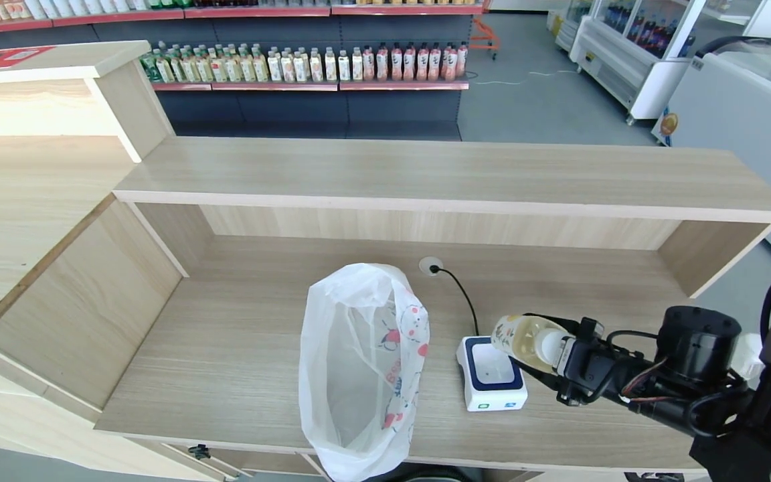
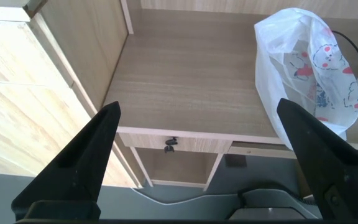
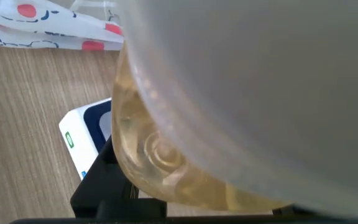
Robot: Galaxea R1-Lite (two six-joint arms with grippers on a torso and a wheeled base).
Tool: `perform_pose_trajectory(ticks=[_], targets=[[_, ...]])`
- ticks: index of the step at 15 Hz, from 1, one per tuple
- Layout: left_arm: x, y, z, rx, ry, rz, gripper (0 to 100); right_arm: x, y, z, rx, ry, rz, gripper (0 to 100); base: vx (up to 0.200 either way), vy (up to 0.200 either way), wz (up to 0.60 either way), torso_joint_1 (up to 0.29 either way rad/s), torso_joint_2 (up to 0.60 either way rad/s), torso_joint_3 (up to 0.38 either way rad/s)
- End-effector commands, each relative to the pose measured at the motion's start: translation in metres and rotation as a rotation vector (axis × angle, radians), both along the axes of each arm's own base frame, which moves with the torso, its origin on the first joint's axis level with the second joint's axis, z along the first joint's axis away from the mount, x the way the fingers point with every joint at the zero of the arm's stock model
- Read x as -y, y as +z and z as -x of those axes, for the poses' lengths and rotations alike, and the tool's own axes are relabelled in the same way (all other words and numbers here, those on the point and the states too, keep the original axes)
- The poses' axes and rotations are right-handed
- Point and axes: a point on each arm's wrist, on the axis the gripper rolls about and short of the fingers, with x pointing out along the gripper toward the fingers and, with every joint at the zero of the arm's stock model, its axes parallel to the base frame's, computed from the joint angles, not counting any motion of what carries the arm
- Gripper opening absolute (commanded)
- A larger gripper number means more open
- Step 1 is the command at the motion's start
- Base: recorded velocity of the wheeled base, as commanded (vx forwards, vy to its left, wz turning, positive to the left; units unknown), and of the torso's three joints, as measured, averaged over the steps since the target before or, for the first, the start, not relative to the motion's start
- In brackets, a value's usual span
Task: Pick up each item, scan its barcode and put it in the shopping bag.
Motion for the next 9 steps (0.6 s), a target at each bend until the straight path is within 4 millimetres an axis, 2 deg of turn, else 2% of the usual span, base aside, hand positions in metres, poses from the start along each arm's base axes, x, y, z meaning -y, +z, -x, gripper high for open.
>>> perform_pose_trajectory(ticks=[1, 5, 9], targets=[[0.0, 0.0, 0.0, 0.0, 0.0, 0.0, 100, -0.009, -0.014, -0.02, 0.02, 0.094, 0.016, 0, 0.0, 0.0, 0.0, 0.0, 0.0, 0.0], [0.0, 0.0, 0.0, 0.0, 0.0, 0.0, 100, -0.009, -0.029, -0.031, 0.025, 0.186, 0.03, 0, 0.0, 0.0, 0.0, 0.0, 0.0, 0.0], [0.0, 0.0, 0.0, 0.0, 0.0, 0.0, 100, -0.004, -0.031, -0.038, 0.064, 0.207, 0.048, 0, 0.0, 0.0, 0.0, 0.0, 0.0, 0.0]])
